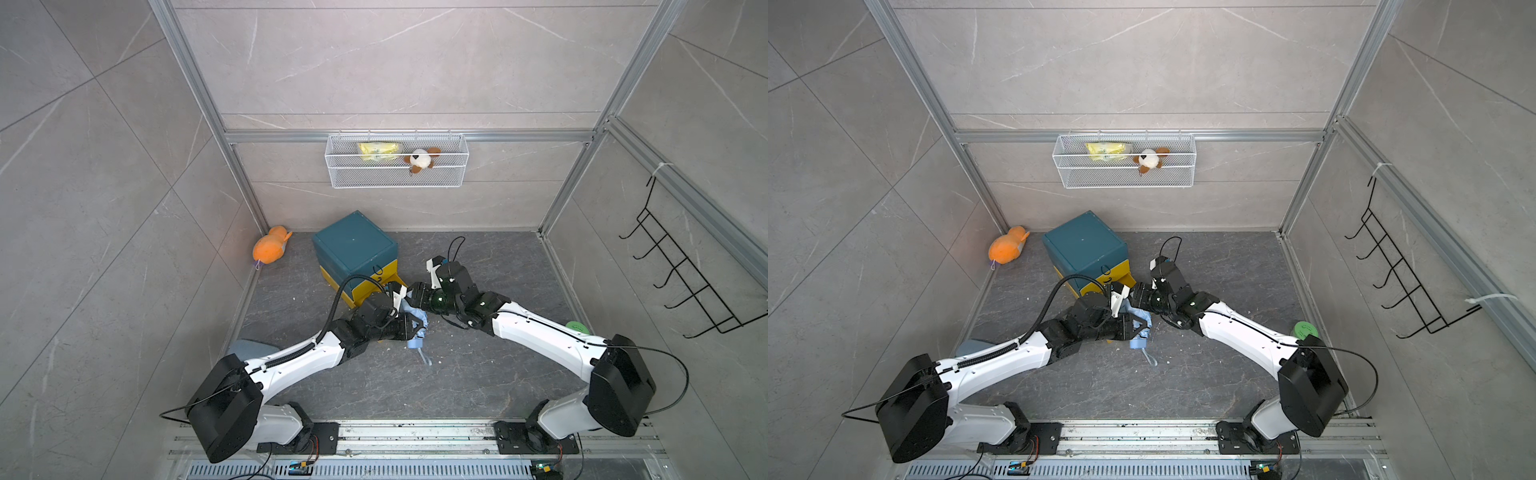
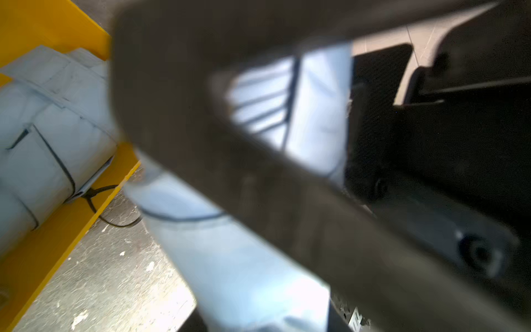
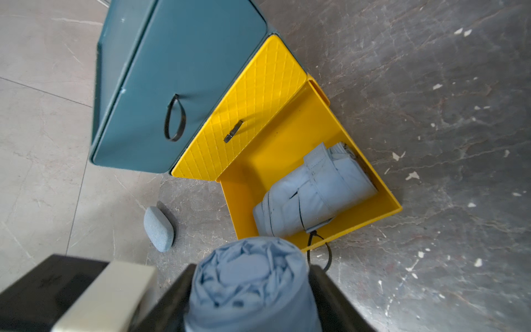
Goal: Place the umbrella in the drawer by color
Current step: Place the umbrella in the drawer.
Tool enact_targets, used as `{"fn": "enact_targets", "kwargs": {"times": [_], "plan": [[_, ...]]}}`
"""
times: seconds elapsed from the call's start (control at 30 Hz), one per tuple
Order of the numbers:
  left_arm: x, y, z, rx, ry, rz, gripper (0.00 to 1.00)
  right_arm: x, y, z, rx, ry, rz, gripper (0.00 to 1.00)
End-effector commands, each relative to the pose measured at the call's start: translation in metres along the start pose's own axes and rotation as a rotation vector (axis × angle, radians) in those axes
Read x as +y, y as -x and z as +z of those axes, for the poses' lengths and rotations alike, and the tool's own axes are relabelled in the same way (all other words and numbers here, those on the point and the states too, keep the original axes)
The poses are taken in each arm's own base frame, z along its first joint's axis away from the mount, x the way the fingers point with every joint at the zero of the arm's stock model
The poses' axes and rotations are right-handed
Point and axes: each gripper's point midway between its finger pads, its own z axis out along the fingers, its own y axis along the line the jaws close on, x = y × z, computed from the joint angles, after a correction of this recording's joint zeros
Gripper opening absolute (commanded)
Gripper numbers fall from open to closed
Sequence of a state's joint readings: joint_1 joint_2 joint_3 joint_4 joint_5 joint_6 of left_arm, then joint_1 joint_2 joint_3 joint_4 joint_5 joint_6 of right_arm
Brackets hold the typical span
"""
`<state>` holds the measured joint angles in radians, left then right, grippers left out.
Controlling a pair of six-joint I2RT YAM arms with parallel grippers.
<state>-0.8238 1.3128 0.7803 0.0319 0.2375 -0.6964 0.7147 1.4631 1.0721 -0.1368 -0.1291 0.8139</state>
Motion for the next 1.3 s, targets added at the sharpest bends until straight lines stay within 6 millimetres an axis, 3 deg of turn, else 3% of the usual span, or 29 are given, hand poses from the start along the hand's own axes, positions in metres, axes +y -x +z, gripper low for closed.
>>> {"fn": "enact_targets", "kwargs": {"times": [0.0, 0.13, 0.23, 0.53, 0.7, 1.27], "plan": [[-0.031, 0.021, -0.024, -0.05, -0.069, 0.092, 0.25, 0.009, 0.021, -0.032, -0.085, 0.054, -0.019, 0.71], [-0.043, 0.018, -0.037, -0.006, -0.097, 0.143, 0.27, 0.004, 0.034, -0.057, -0.124, 0.078, -0.05, 0.75], [-0.058, 0.016, -0.045, 0.028, -0.147, 0.177, 0.29, 0.004, 0.036, -0.066, -0.103, 0.128, -0.072, 0.77], [-0.081, 0.01, -0.052, 0.107, -0.276, 0.206, 0.32, 0.033, 0.011, -0.082, 0.001, 0.395, -0.194, 0.78], [-0.073, 0.01, -0.041, 0.165, -0.28, 0.171, 0.33, 0.039, 0.003, -0.095, -0.013, 0.447, -0.231, 0.79], [-0.098, 0.014, -0.045, 0.201, -0.408, 0.199, 0.33, 0.018, -0.014, -0.071, 0.058, 0.418, -0.189, 0.8]]}}
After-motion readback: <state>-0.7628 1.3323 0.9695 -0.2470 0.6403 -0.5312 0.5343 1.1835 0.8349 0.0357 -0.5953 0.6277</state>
